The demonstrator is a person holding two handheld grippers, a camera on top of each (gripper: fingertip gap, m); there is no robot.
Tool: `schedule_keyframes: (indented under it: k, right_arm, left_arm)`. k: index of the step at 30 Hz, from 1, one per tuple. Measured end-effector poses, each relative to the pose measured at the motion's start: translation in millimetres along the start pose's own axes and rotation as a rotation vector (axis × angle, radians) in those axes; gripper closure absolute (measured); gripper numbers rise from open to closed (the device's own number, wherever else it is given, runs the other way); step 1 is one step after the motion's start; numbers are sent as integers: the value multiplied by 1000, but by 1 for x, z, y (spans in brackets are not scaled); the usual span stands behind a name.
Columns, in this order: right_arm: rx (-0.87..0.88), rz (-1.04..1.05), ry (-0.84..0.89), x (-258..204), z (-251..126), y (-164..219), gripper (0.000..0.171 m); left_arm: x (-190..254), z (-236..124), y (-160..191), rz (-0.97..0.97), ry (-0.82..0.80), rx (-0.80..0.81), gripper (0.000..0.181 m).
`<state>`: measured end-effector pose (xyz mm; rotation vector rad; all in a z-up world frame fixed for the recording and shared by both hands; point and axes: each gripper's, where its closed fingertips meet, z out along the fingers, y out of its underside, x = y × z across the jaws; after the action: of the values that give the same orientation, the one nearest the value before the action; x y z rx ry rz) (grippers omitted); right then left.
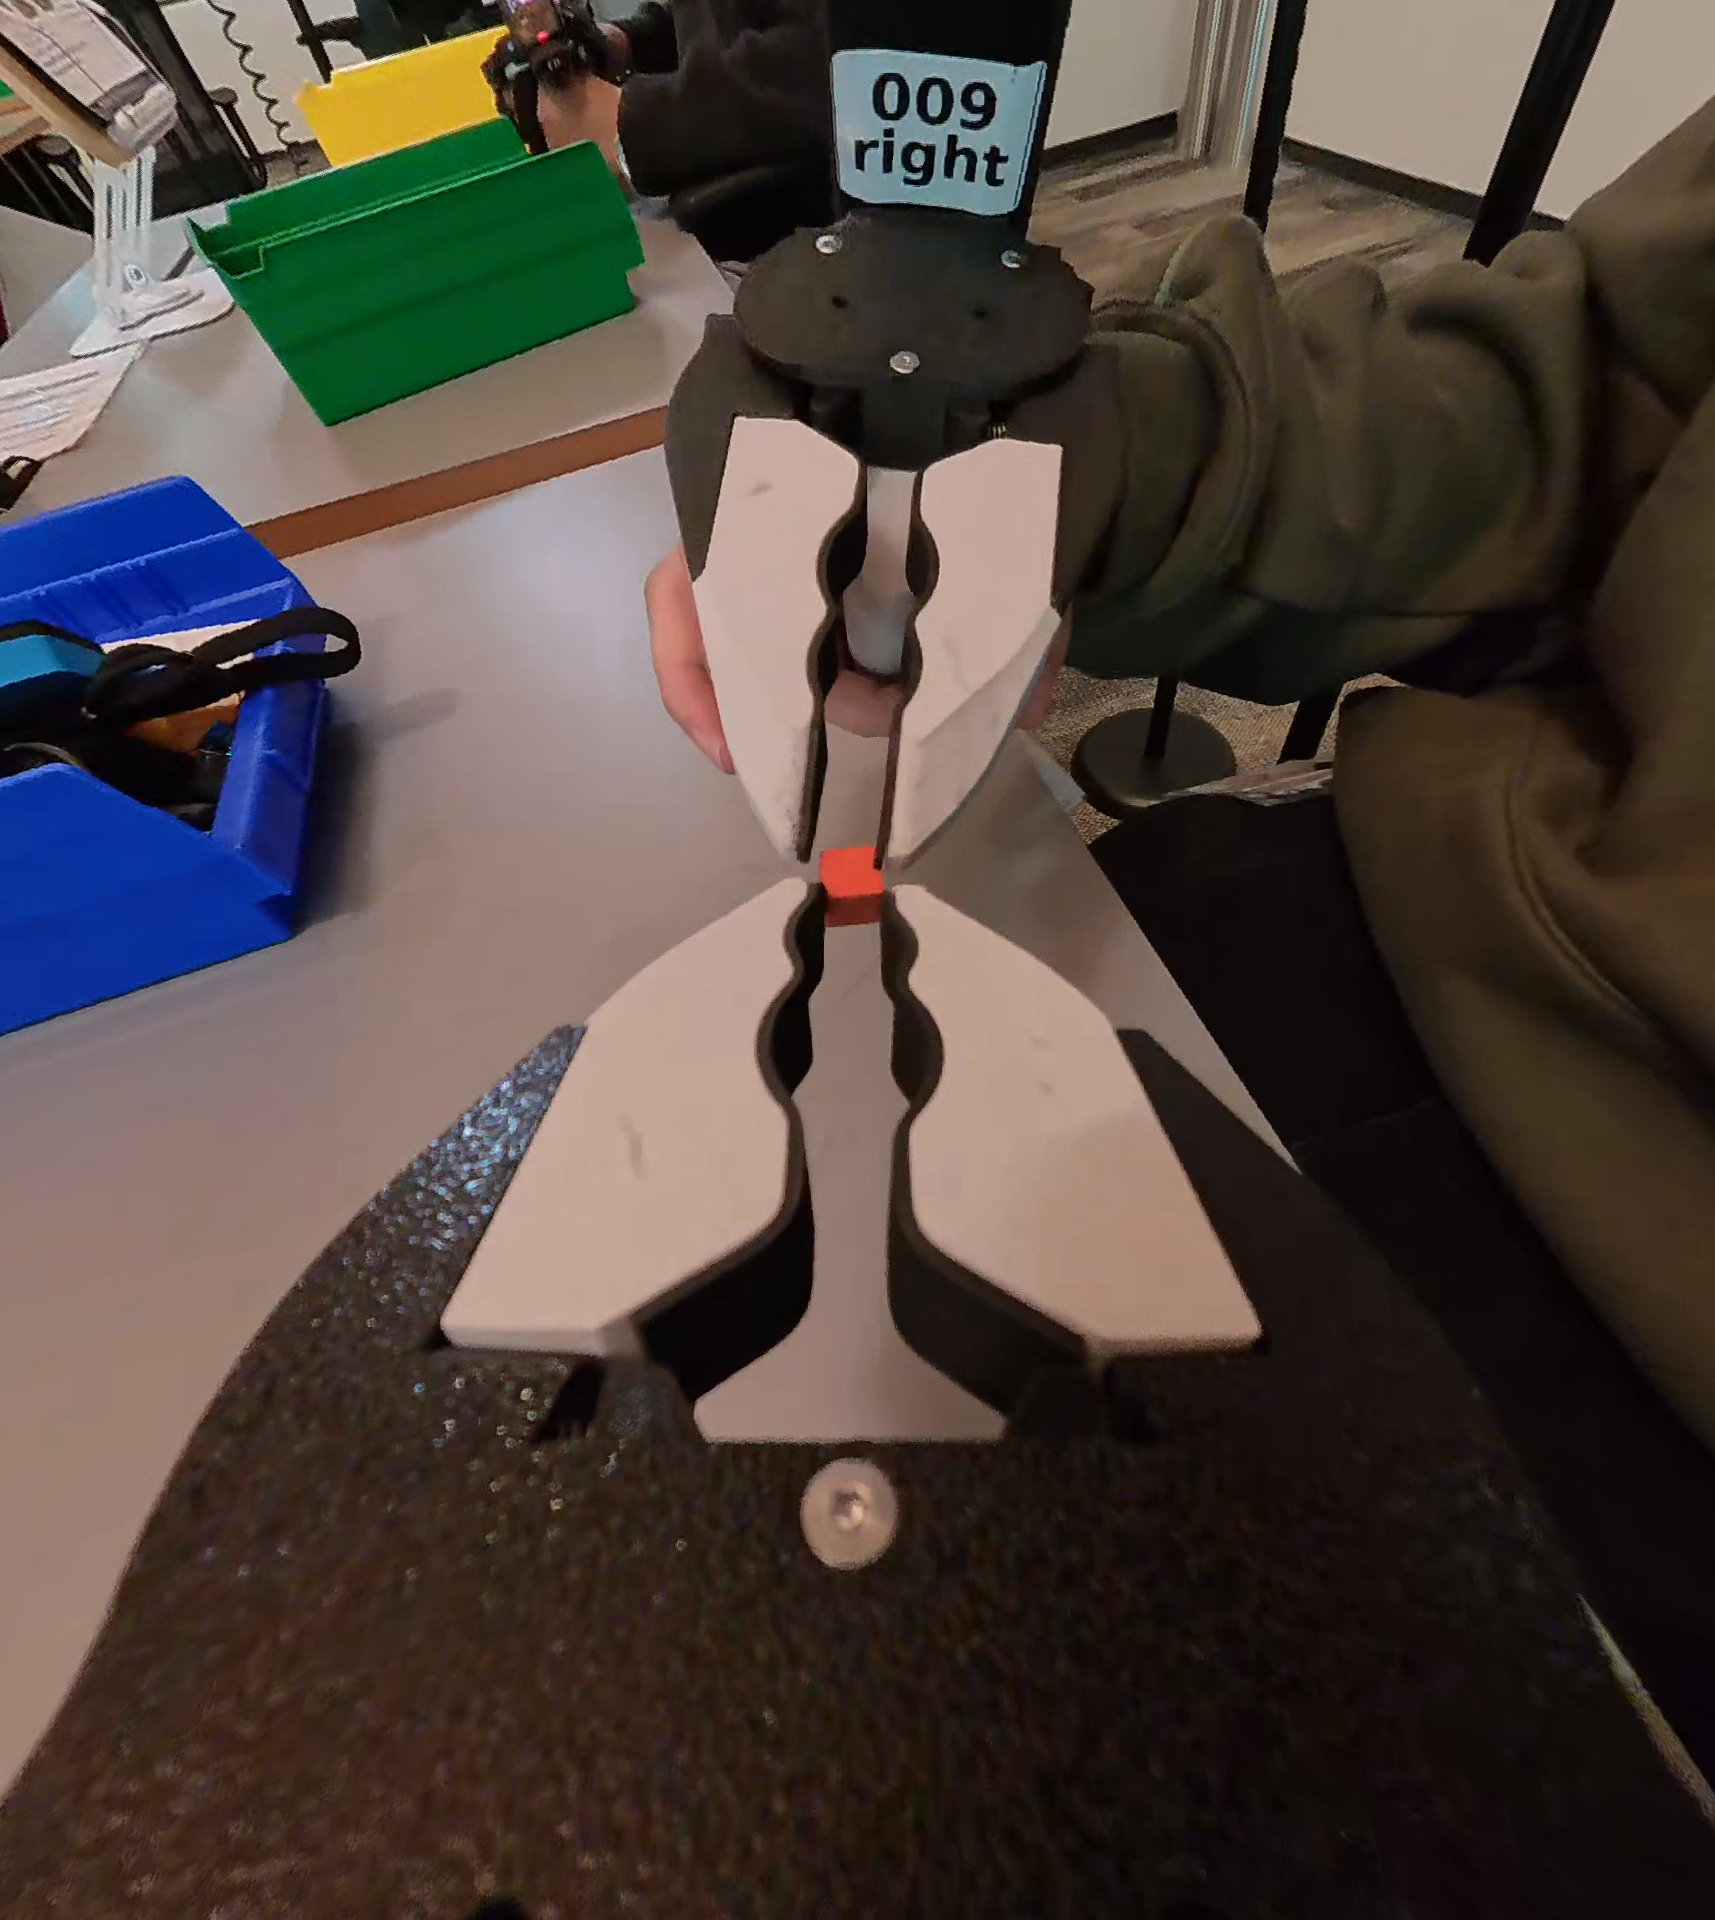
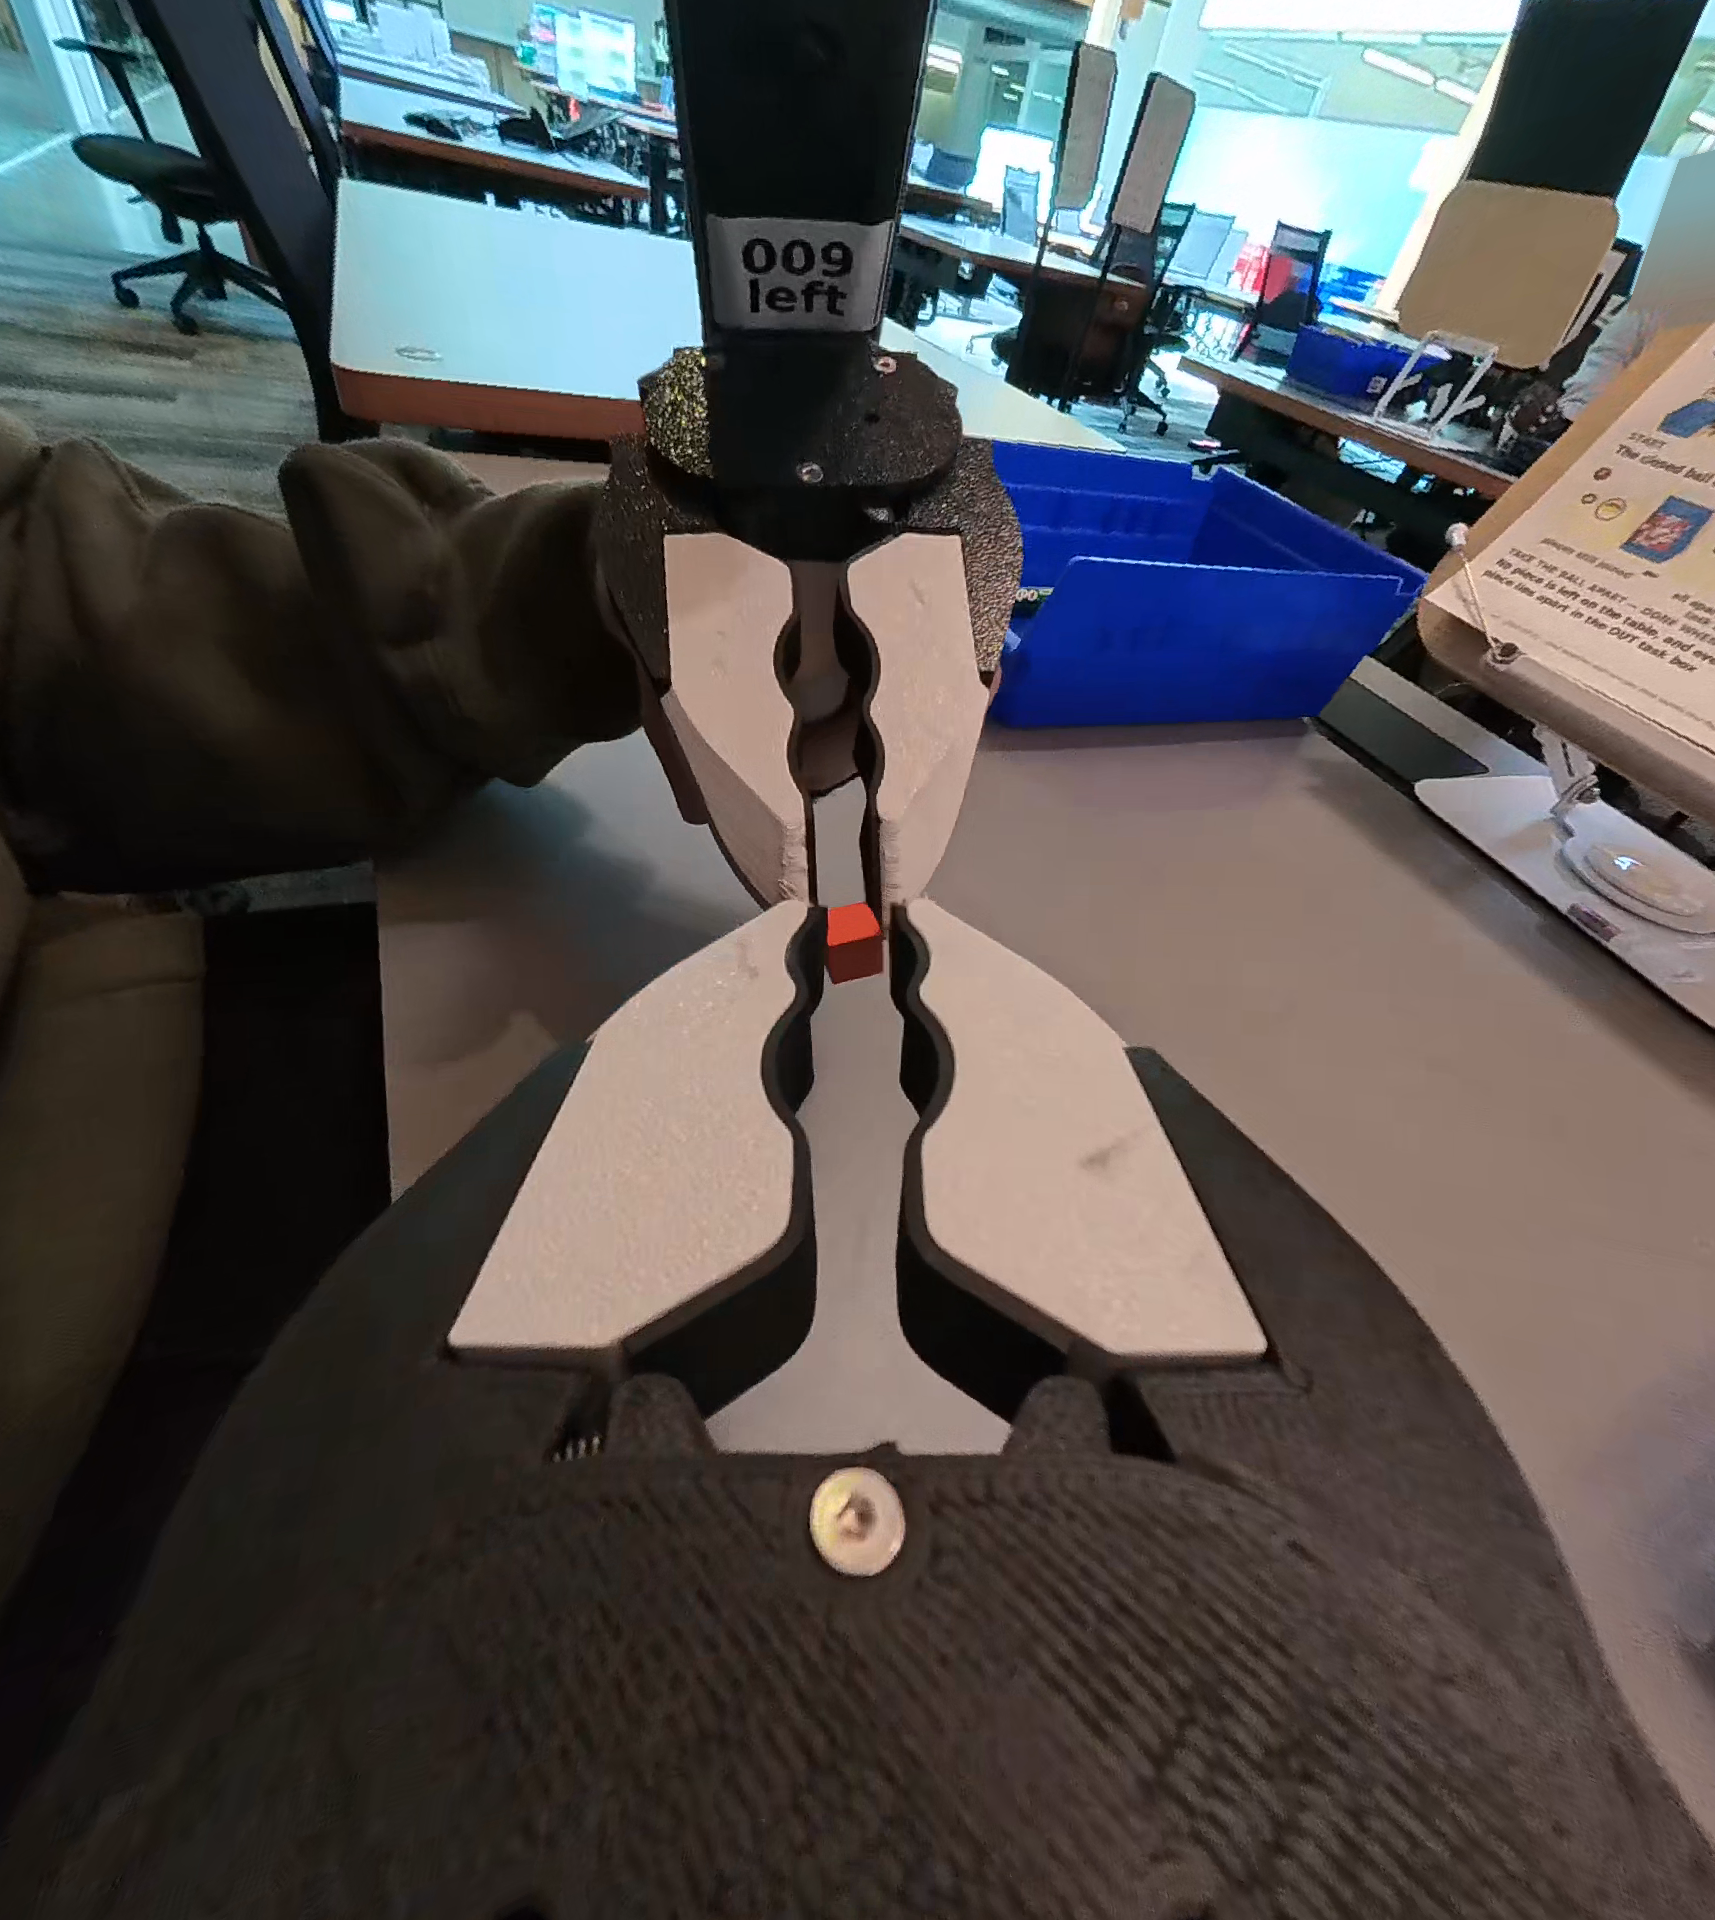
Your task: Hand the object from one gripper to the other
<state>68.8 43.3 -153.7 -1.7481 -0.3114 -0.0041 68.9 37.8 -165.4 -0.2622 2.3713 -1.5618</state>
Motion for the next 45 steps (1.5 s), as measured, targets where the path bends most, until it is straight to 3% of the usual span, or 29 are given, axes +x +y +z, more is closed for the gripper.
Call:
schedule_keyframes:
  k: [27,34,38,43,45]
  right_arm:
    - [-26,6,-44,-6,2,7,160]
    - [-14,-29,7,3,3,7,161]
    - [51,-68,80,12,0,-1,161]
    - [94,-117,144,19,-3,-6,161]
    - [81,-133,172,23,-4,-5,161]
  left_arm:
    - [4,0,4,7,37,6,172]
    - [-5,-1,4,-22,-20,27,172]
    - [-14,-3,-4,-211,-23,105,170]
    - [-20,-5,-7,-854,169,212,167]
    - [-25,-8,-10,-1012,253,303,171]
